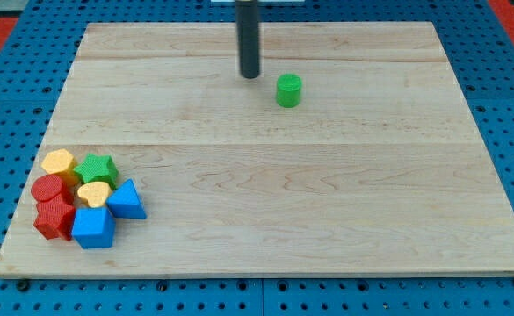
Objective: Push the green circle into the group of blocks
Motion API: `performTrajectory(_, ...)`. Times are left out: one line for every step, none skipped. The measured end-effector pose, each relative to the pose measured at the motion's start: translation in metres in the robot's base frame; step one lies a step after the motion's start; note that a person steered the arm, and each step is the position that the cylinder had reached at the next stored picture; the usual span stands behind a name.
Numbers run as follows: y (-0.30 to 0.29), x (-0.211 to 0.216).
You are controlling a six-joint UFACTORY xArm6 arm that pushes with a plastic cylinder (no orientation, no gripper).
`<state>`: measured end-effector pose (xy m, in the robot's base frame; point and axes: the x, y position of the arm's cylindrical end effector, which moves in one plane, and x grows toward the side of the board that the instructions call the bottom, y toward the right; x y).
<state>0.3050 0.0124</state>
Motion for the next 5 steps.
performTrajectory(0.040,0.043)
performTrajectory(0.018,0.105)
performTrajectory(0.006,0.114)
performTrajectory(0.029,0.092)
performTrajectory(0.090,0.083)
